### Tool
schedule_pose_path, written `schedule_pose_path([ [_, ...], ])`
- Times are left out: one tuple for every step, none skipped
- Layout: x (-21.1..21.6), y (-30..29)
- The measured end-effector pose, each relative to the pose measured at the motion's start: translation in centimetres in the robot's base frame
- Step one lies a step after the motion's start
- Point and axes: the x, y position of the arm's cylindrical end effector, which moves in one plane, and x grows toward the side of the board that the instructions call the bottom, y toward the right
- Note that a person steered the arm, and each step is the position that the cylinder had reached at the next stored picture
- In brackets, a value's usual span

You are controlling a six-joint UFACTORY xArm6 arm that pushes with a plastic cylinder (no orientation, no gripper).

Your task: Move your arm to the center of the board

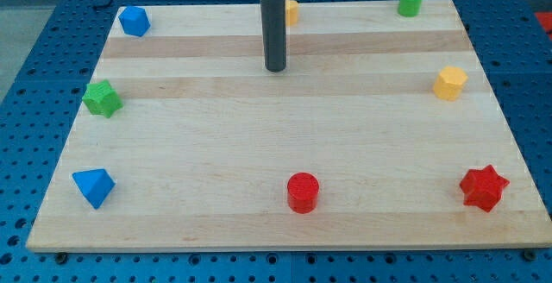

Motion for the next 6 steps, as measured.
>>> schedule_pose_path([
  [0.0, 0.0],
  [0.0, 0.0],
  [0.0, 0.0],
  [1.4, -0.2],
  [5.8, -2.1],
  [7.4, -5.3],
])
